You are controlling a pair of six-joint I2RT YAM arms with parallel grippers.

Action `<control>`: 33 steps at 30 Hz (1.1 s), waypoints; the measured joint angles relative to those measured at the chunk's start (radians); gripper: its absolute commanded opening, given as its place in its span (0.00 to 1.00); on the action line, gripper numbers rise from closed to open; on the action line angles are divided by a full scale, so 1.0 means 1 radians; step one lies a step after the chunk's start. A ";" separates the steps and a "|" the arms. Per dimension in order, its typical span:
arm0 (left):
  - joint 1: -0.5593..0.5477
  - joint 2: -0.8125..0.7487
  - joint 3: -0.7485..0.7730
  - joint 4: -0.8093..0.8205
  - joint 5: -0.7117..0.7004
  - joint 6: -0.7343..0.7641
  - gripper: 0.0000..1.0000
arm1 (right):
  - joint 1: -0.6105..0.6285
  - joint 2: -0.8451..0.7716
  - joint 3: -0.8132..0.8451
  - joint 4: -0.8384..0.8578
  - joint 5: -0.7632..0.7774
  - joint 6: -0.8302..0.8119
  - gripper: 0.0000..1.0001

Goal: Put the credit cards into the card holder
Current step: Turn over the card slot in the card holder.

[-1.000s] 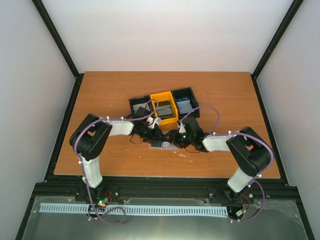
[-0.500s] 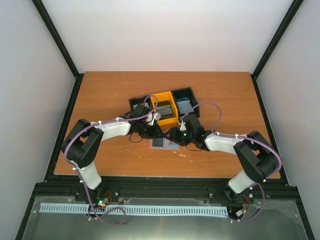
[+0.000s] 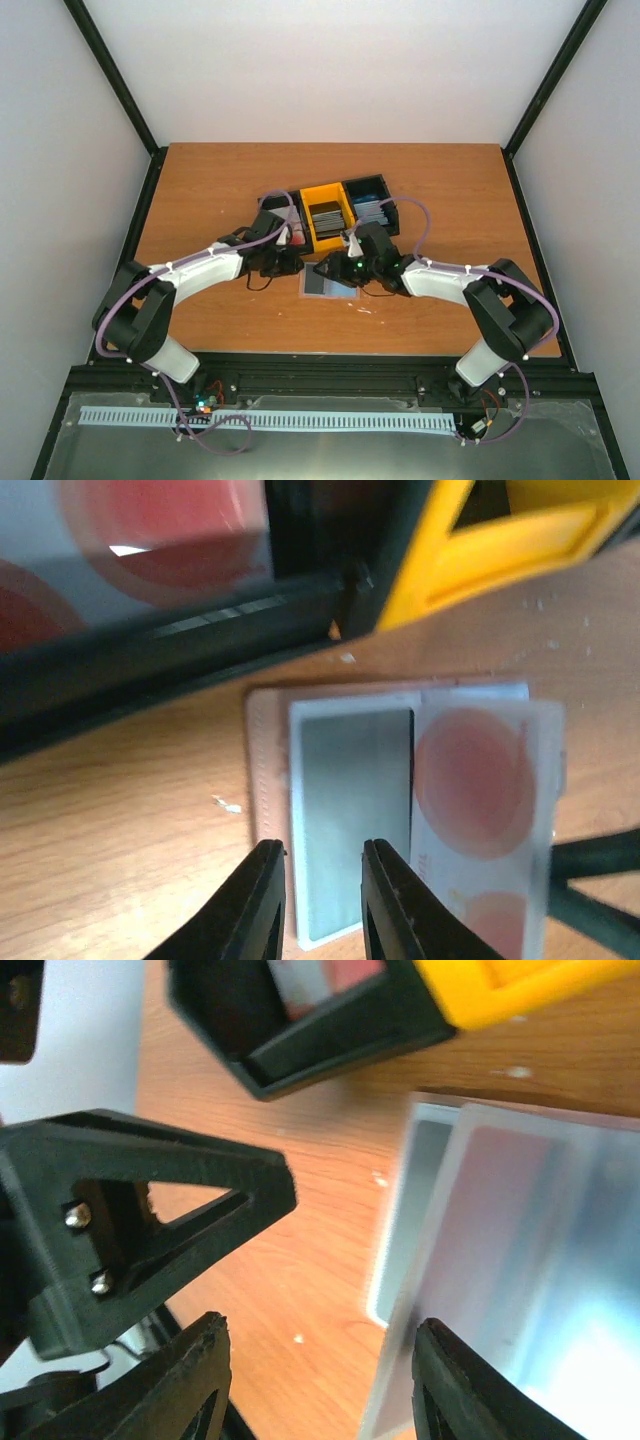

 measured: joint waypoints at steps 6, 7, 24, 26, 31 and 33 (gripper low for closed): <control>0.044 -0.066 -0.016 -0.016 -0.087 -0.050 0.27 | 0.011 0.074 0.057 0.073 -0.090 -0.008 0.52; 0.052 -0.070 -0.019 -0.018 -0.095 -0.055 0.27 | 0.011 0.091 0.066 0.079 -0.101 -0.010 0.52; 0.089 -0.073 0.092 -0.055 -0.113 0.041 0.53 | -0.118 -0.123 0.091 -0.166 0.031 -0.098 0.51; 0.091 -0.055 0.166 -0.061 -0.099 0.125 0.53 | -0.159 -0.201 0.091 -0.230 0.074 -0.127 0.52; 0.099 0.029 0.331 -0.071 -0.014 0.382 0.41 | -0.190 -0.269 0.095 -0.357 0.131 -0.183 0.52; 0.106 0.063 0.373 -0.087 0.030 0.491 0.39 | -0.196 -0.261 0.095 -0.397 0.137 -0.198 0.52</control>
